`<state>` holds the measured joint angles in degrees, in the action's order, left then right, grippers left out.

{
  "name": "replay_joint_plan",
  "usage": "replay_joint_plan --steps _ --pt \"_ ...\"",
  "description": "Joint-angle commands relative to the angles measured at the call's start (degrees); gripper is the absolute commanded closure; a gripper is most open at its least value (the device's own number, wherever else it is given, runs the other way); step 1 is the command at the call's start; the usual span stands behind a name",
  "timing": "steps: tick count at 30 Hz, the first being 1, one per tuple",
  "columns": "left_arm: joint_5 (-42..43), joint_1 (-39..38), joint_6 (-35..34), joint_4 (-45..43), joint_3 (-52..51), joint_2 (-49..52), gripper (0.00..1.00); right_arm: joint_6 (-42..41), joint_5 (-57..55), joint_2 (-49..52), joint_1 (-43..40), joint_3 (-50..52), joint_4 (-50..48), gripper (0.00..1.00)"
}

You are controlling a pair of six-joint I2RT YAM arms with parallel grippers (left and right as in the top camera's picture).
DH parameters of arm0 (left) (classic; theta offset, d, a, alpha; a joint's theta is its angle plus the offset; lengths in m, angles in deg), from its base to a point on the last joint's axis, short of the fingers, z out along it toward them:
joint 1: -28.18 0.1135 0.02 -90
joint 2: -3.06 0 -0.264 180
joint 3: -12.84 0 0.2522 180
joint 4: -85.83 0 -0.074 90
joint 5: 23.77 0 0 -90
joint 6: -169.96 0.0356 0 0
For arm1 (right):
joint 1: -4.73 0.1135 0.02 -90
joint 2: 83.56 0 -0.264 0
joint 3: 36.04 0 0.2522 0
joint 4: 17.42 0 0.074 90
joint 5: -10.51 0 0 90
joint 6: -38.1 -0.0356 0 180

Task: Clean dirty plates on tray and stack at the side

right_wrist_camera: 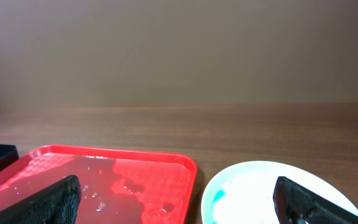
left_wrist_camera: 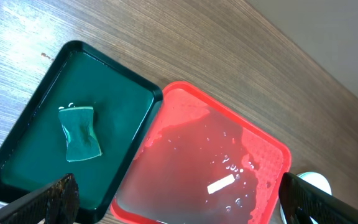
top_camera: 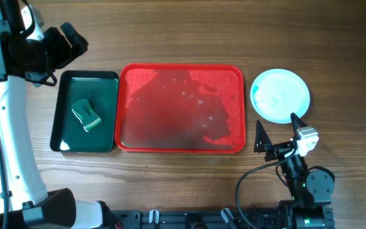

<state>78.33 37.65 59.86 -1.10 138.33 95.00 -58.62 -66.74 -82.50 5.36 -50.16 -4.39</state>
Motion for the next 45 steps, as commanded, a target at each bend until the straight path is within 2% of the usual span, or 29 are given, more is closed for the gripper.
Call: replay_joint_plan --steps 1,18,22,25,29,32,39,45 --pt "0.7 0.0 -0.5 -0.2 0.0 0.4 0.0 0.5 -1.2 -0.5 0.3 0.1 -0.2 0.0" --pt "0.2 0.0 -0.4 -0.5 0.0 0.4 0.0 0.5 -1.2 -0.4 0.3 0.1 -0.2 0.0" --pt "-7.9 -0.8 -0.3 -3.3 -0.3 -3.0 0.0 0.5 -1.2 -0.4 0.3 0.1 -0.2 0.0" --pt "-15.7 -3.5 0.4 -9.7 -3.8 -9.4 0.0 0.6 -1.2 -0.4 0.3 0.1 -0.2 0.0" --pt "-18.0 -4.2 0.6 -17.5 -13.5 -20.0 0.0 0.5 -1.2 -0.4 0.3 0.1 -0.2 0.0" --pt "-18.0 -4.1 1.9 -23.8 -24.5 -29.7 0.0 0.5 -1.2 -0.4 0.3 0.1 -0.2 0.0" --pt "-17.7 -4.1 3.6 -46.0 -58.9 -53.8 0.0 0.5 -1.2 -0.4 0.3 0.1 -0.2 0.0" --pt "-16.2 -4.9 3.1 -54.8 -78.2 -70.2 0.0 0.5 -1.2 -0.4 0.3 0.1 -0.2 0.0"
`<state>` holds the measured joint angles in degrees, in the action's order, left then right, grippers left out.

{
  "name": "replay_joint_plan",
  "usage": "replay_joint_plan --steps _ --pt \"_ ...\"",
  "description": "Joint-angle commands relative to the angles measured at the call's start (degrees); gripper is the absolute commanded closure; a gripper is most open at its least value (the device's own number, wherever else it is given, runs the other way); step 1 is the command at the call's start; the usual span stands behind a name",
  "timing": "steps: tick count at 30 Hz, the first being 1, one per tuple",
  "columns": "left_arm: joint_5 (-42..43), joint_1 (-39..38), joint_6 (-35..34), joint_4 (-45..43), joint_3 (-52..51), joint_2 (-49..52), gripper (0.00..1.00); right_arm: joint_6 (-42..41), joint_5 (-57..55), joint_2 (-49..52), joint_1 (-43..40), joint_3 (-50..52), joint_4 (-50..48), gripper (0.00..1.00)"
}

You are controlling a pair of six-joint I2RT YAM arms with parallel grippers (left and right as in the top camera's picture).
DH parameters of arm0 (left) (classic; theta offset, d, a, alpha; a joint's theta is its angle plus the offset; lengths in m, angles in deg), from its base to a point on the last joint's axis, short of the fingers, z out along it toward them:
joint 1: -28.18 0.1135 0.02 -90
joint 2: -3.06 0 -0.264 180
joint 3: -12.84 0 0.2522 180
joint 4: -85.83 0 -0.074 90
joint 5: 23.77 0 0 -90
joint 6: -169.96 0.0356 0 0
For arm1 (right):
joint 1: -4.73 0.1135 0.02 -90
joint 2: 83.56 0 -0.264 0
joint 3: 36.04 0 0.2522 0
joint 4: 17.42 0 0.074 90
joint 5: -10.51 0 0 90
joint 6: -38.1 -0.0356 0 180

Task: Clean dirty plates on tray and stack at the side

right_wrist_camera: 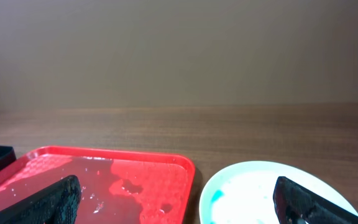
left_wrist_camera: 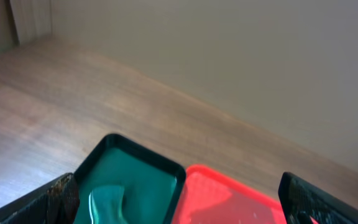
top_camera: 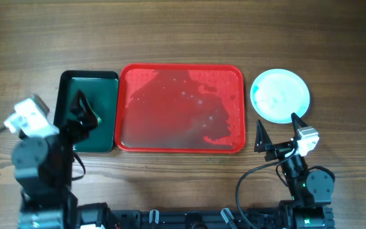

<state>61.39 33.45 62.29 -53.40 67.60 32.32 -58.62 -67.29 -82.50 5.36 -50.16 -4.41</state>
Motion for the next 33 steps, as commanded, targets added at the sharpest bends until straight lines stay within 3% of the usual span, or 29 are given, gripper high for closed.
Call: replay_joint_plan --steps 1,5,16,26,33 --pt "0.9 -1.2 0.7 -3.1 -9.4 -9.6 0.0 0.5 -0.6 -0.4 0.3 0.1 -0.2 0.0" --pt "0.9 -3.1 0.7 -7.4 -17.9 -18.5 0.0 0.5 -0.6 -0.4 0.3 0.1 -0.2 0.0" --pt "0.9 -3.2 0.5 -19.0 -31.9 -29.2 0.0 0.6 -0.6 -0.4 0.3 0.1 -0.2 0.0" --pt "-0.2 -3.2 0.5 -29.1 -40.2 -29.1 0.0 0.5 -0.6 -0.4 0.3 0.1 -0.2 0.0" --pt "0.0 -3.2 0.5 -24.7 -40.7 -29.1 0.0 0.6 -0.6 -0.4 0.3 0.1 -0.2 0.0"
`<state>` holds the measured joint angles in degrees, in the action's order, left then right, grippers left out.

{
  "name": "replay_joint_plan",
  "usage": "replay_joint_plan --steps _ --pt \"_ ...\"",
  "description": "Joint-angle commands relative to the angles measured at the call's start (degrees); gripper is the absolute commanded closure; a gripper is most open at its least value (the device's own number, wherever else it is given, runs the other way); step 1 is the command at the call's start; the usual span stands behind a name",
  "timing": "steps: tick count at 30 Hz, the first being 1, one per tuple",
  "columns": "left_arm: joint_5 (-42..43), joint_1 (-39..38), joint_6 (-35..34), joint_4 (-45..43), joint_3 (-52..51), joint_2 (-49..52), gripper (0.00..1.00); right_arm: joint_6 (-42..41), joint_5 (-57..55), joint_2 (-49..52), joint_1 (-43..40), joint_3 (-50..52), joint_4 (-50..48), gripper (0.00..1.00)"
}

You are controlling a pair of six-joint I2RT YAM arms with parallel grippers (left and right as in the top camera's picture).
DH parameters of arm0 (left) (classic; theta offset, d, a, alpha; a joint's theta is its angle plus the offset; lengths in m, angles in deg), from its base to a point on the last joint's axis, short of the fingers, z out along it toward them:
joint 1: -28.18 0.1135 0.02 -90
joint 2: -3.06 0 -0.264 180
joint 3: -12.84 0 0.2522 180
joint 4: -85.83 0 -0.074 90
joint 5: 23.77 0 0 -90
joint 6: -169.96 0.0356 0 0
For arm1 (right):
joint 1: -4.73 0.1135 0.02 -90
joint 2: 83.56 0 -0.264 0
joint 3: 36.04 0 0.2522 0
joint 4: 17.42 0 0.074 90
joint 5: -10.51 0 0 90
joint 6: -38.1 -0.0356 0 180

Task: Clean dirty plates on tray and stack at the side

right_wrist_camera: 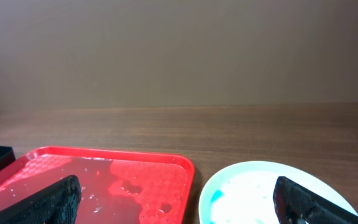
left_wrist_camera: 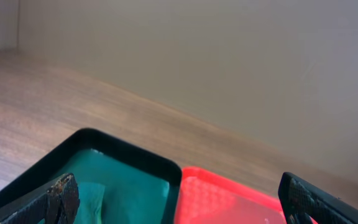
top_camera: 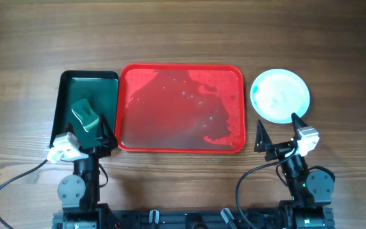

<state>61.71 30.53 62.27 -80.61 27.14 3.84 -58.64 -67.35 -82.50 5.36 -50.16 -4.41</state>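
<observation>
The red tray [top_camera: 170, 108] lies mid-table, wet and streaked, with no plate on it. A pale blue-white plate [top_camera: 280, 95] sits on the wood to its right, with blue smears showing on the plate [right_wrist_camera: 266, 193] in the right wrist view. My right gripper [top_camera: 278, 130] rests open just in front of the plate, nothing between its fingers. My left gripper [top_camera: 84, 137] rests open at the near edge of the dark green tray [top_camera: 65, 83]. The green sponge [top_camera: 86, 114] lies inside it, and the same sponge [left_wrist_camera: 94, 201] shows low in the left wrist view.
The green tray's black rim [left_wrist_camera: 123, 149] meets the red tray [left_wrist_camera: 229, 199] in the left wrist view. Both arm bases and their cables sit along the table's front edge. Bare wood lies behind the trays, and a plain wall stands at the back.
My left arm has drawn back and down from over the green tray's near side to the table's front edge, uncovering the sponge in the overhead view. The right arm, the plate and the trays have not moved.
First my left arm was raised at the far left, its camera looking down on the sponge and the wet red tray. Then it stood over the green tray's near edge. Now it rests low at the front. The plate stayed to the tray's right throughout.
</observation>
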Motion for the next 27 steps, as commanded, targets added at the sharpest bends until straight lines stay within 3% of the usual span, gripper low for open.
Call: replay_joint_plan --steps 1,27 --pt "0.2 -0.3 0.6 4.3 -0.2 -0.6 0.0 0.6 -0.6 -0.4 0.3 0.1 -0.2 0.0" --pt "2.1 -0.3 0.7 4.2 -0.2 -0.5 0.0 0.6 -0.6 -0.4 0.3 0.1 -0.2 0.0"
